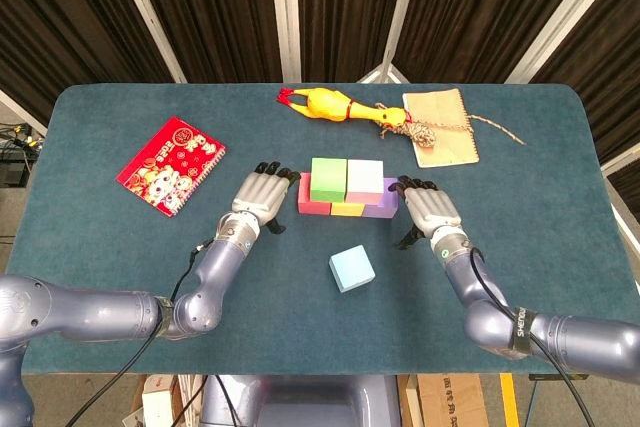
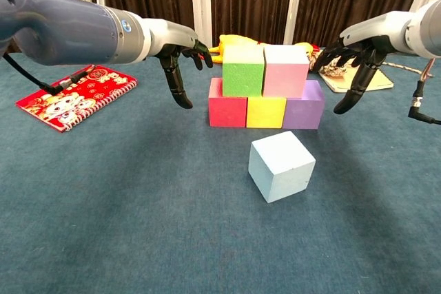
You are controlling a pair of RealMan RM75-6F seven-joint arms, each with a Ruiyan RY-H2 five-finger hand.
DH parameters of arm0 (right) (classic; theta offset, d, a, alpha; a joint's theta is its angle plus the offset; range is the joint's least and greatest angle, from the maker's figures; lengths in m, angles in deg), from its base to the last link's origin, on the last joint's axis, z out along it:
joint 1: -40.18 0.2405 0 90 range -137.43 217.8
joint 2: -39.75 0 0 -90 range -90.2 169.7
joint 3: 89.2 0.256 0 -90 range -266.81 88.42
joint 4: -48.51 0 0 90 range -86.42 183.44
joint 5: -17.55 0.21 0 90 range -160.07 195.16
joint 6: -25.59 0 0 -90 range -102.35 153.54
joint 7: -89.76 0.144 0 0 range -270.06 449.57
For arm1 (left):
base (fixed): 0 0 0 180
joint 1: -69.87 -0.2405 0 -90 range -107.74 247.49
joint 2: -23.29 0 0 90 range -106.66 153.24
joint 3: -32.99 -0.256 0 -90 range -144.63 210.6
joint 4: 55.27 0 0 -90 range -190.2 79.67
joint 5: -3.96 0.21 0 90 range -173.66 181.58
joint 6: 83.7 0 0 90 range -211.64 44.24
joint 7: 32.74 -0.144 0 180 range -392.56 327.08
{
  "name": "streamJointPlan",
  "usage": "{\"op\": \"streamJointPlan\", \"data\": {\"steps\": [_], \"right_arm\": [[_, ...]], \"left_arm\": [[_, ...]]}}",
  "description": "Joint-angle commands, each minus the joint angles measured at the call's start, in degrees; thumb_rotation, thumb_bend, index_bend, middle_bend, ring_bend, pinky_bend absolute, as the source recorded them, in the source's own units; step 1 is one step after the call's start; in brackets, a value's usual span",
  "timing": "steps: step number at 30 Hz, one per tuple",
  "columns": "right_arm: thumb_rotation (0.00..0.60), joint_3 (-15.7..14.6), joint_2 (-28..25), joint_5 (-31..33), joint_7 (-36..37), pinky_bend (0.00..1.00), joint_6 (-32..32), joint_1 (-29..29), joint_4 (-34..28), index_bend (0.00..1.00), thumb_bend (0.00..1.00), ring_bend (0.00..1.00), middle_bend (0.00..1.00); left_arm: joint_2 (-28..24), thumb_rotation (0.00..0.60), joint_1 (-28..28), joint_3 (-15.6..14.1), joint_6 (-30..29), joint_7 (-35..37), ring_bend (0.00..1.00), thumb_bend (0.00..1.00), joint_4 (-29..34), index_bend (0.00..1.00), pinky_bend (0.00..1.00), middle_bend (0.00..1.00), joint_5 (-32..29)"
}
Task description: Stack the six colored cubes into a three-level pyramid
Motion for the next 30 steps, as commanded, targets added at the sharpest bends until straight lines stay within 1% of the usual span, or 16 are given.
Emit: {"op": "streamJointPlan", "data": {"steps": [1,30], "right_arm": [[0.600,-0.07,-0.11,-0.01,0.07,0.00,0.01,0.09,-0.11,0.18,0.15,0.00,0.07],[0.600,-0.67,-0.70,-0.66,2.14,0.00,1.47,1.00,0.02,0.18,0.15,0.00,0.07]], "left_arm": [[0.36,0.600,0.20,0.18,-0.16,-0.15,0.02,0.24,-0.18,0.16,0.03,0.11,-0.01],[2.63,0.600,1.22,1.12,-0.64,-1.84,0.02,0.24,-1.27,0.16,0.03,0.11,-0.52]]}}
